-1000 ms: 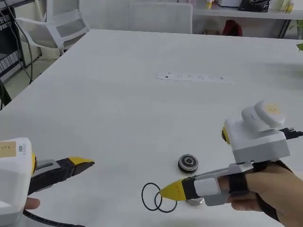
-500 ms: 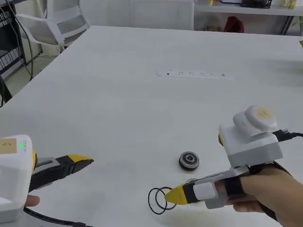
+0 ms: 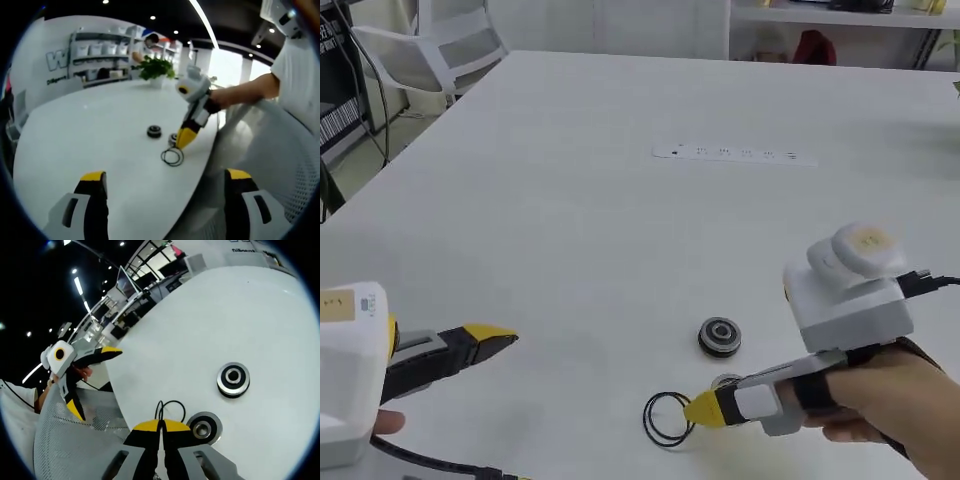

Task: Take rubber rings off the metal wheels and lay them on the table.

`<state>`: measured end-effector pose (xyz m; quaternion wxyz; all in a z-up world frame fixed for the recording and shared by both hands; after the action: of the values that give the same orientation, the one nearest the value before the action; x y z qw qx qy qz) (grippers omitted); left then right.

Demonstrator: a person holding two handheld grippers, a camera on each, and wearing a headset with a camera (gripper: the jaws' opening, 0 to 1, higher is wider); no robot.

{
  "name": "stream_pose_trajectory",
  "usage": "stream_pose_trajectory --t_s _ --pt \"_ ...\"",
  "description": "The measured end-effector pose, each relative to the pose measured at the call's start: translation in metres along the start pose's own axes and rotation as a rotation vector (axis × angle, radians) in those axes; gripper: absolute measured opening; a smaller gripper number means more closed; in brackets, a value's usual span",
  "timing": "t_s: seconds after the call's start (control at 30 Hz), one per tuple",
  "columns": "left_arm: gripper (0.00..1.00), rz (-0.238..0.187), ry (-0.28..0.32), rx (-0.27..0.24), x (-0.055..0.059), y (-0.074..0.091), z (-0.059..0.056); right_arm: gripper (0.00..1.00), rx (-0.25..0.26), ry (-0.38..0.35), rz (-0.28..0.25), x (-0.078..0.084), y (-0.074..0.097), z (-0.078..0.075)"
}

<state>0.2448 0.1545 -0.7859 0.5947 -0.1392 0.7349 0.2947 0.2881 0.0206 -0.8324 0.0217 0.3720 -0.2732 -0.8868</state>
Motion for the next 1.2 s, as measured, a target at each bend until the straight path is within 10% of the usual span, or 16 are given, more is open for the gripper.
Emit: stream_pose_trajectory --t_s 0.47,0.83,1.2 --pt "0.98 0.000 0.007 -0.001 0.000 0.000 0.000 0.08 0.011 0.095 0.038 0.005 -0.003 0.001" --pt "0.97 0.017 0.007 0.001 0.003 0.000 0.000 0.09 0.040 0.319 0.133 0.014 -0.002 -0.001" --pt "0.97 0.025 0.002 0.004 0.004 0.000 -0.001 0.11 0.051 0.321 0.069 -0.002 0.005 -0.001"
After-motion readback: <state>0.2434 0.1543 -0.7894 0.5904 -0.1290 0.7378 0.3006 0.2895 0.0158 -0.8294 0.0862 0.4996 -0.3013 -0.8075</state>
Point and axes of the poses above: the centre of the closed fingertips' face, and the gripper's own axes: y roughly backward along the fingers, z roughly to its left, x roughly out of its underside, the point moved 3 cm from there along y, roughly backward along the fingers, and after that the axes turned 13 degrees about -z, right-handed, at the moved point
